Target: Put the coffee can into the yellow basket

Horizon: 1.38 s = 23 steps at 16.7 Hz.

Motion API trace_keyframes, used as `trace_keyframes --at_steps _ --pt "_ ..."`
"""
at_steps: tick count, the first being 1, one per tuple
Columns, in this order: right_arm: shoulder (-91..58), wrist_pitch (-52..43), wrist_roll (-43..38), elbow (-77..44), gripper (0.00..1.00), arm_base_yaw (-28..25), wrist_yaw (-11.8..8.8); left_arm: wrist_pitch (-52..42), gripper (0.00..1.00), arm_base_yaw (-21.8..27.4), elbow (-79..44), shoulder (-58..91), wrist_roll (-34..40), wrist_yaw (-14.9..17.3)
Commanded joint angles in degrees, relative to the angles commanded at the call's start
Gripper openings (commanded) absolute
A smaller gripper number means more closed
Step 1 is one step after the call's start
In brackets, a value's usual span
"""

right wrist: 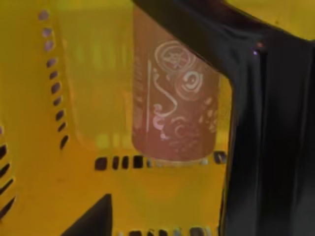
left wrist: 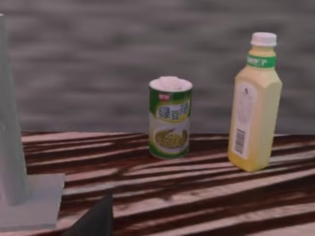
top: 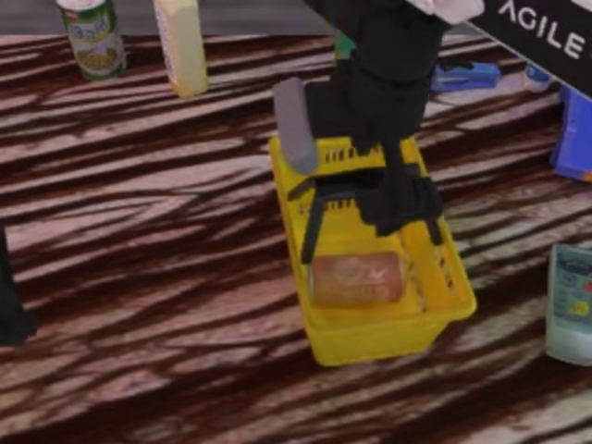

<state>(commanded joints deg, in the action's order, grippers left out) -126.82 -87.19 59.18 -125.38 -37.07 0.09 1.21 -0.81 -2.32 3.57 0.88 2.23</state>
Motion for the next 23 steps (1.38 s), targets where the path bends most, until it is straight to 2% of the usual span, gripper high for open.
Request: trace_keyframes --at_steps 3,19,23 --pt "-2.6 -2.1 1.7 -3.3 1.00 -1.0 0.1 -1.2 1.00 -0.3 2.3 -3.6 -0.9 -2.2" --pt "-1.5 3.3 1.6 3.2 1.00 -1.1 0.1 -1.2 1.00 -0.3 2.3 -3.6 -0.9 -2.2" --pt "-1.5 3.3 1.6 3.2 0.70 -1.1 0.1 -1.2 1.00 -0.3 2.3 -3.6 -0.9 -2.2"
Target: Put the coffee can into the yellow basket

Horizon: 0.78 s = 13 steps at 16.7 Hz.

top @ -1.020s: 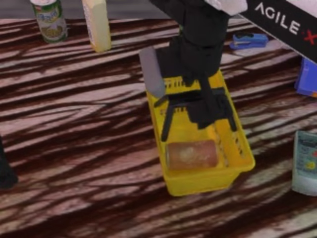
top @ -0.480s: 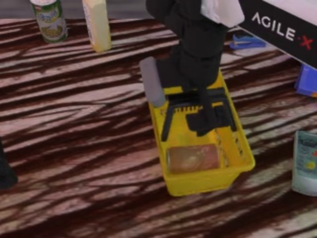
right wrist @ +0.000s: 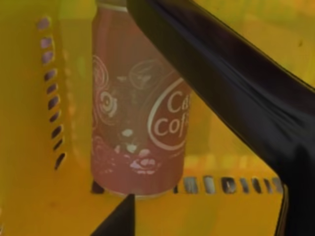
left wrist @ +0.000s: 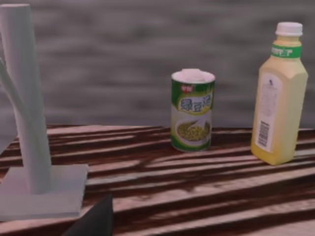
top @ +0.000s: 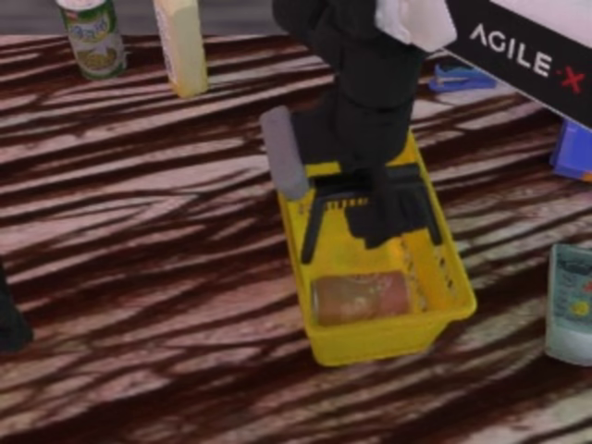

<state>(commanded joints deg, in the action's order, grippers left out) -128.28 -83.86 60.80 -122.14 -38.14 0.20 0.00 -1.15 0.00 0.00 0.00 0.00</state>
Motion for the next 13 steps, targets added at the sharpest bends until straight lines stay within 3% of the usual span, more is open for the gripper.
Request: trace_keyframes --at_steps 9,13 --pt "0.0 0.0 0.0 0.0 0.02 0.0 0.0 0.0 1.00 0.0 0.0 0.0 0.0 0.0" --pt "0.0 0.0 0.0 0.0 0.00 0.0 0.0 0.0 1.00 0.0 0.0 0.0 0.0 0.0"
